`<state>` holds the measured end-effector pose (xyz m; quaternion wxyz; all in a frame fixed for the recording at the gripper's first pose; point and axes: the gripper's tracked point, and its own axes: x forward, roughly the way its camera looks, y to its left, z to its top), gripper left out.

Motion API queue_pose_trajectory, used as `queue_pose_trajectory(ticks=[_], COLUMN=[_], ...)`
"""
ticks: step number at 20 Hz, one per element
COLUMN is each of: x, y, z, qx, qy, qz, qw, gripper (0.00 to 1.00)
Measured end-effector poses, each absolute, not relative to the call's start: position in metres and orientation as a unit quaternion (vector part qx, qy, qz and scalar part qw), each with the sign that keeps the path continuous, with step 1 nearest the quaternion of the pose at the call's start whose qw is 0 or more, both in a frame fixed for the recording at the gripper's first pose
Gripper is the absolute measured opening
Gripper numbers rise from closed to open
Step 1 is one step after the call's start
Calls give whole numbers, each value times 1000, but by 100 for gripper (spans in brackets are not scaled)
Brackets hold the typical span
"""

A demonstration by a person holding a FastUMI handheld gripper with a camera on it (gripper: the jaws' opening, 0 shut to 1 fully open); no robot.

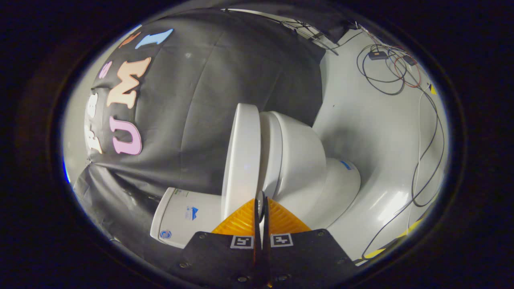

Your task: Open the toilet lid.

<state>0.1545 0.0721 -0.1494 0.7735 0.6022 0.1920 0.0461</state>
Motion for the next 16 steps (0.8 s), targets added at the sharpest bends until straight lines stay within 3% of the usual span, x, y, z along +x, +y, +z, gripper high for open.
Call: queue_pose_trajectory(ticks=[8, 16], x=[153, 152], y=[74, 81], z=[-140, -88], qx=[541, 505], qy=[228, 225], qz=[18, 11], qw=[809, 833], gripper=[1, 1])
